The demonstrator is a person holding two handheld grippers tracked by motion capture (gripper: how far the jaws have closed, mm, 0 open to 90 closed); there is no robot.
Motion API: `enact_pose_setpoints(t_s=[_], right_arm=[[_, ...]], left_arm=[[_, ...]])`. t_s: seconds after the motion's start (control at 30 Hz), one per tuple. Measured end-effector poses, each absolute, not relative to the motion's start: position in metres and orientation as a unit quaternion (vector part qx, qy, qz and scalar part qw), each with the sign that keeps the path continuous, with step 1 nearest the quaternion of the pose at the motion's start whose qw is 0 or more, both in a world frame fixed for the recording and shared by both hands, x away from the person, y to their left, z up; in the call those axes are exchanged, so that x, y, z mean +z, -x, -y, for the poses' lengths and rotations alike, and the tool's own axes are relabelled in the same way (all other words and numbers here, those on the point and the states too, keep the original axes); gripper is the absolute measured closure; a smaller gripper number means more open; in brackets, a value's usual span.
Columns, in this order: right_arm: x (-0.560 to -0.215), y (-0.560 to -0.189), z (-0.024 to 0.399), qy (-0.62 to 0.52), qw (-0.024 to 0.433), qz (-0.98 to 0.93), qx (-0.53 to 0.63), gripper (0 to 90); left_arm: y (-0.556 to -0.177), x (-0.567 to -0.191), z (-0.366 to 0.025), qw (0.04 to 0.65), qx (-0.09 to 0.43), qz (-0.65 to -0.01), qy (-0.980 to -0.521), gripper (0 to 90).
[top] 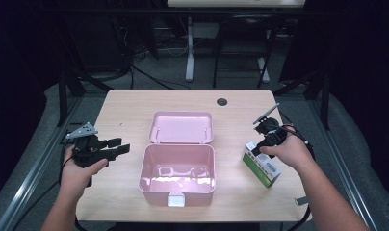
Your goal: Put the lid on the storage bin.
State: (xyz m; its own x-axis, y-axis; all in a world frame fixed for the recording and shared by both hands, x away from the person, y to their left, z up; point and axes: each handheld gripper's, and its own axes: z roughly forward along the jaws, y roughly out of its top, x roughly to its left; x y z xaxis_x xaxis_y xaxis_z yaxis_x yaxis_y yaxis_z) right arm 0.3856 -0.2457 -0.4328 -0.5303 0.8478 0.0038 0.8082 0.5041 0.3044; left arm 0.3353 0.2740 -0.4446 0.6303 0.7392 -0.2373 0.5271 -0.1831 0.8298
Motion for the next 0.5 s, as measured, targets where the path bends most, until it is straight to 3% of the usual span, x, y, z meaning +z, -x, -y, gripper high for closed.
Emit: enact_pose_setpoints(t_s=[0.5], right_arm=[[-0.448, -0.396, 0.249, -0.488, 0.052, -0.866, 0.092, 49.7]], left_arm=[[-0.336, -0.446, -0.276, 0.485, 0.109, -0.42, -0.759, 48.5]])
